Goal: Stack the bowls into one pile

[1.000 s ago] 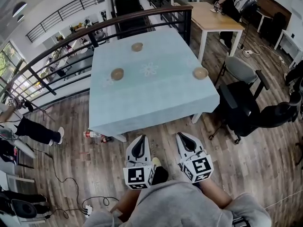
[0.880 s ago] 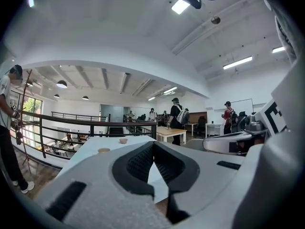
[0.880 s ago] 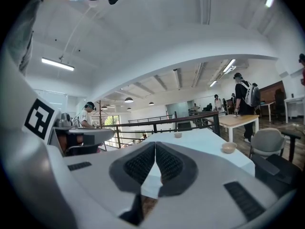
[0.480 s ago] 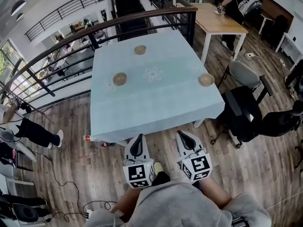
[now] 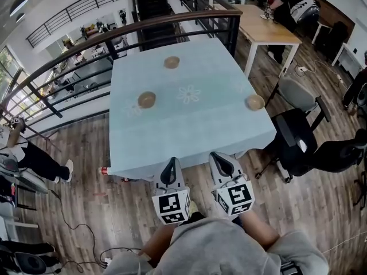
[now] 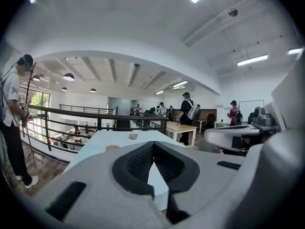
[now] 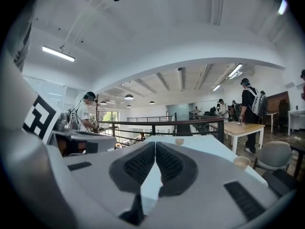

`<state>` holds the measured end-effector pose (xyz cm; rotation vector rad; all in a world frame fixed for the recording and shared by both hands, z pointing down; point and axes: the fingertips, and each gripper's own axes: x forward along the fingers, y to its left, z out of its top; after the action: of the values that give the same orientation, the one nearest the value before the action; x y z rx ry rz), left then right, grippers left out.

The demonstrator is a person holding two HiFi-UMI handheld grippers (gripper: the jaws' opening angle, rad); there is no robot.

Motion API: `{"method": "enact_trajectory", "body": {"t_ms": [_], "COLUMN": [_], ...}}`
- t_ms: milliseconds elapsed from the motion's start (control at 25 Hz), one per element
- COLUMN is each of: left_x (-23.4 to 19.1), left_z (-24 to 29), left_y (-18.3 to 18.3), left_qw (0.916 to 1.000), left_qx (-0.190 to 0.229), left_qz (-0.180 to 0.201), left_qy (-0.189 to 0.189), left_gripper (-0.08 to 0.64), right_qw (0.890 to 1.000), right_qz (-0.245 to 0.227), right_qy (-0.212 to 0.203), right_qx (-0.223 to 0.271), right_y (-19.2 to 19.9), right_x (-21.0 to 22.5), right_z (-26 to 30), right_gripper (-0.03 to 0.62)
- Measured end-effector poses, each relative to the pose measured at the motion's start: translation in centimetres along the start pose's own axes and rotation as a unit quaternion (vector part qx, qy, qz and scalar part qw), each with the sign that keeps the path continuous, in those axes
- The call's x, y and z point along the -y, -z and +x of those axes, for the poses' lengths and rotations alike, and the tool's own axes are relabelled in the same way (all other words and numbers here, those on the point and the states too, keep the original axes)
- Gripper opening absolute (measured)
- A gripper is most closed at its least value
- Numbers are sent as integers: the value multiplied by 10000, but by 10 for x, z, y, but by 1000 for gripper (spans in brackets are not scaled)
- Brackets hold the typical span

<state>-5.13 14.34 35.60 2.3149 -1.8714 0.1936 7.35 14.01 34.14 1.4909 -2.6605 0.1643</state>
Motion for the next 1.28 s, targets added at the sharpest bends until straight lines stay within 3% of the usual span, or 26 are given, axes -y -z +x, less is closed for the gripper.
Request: {"method": "enact_trajectory", "body": {"t_ms": [640,1280], "left_x": [-46,-54], "left_z": [29,47], "left_y": [-5,-3], "left_qw": [9998,9999], "left_qx": [130,57], "left_qz": [57,127], "left_qy": [123,57], "left_gripper": [17,17], "right_qw": [9995,9997], "right_qz": [-140,-51], "right_qy": [161,189], "right_qx": [221,158], "right_y": [-12,-7], "right_x": [-17,0], "right_z": [50,67], "right_gripper": [28,28]}}
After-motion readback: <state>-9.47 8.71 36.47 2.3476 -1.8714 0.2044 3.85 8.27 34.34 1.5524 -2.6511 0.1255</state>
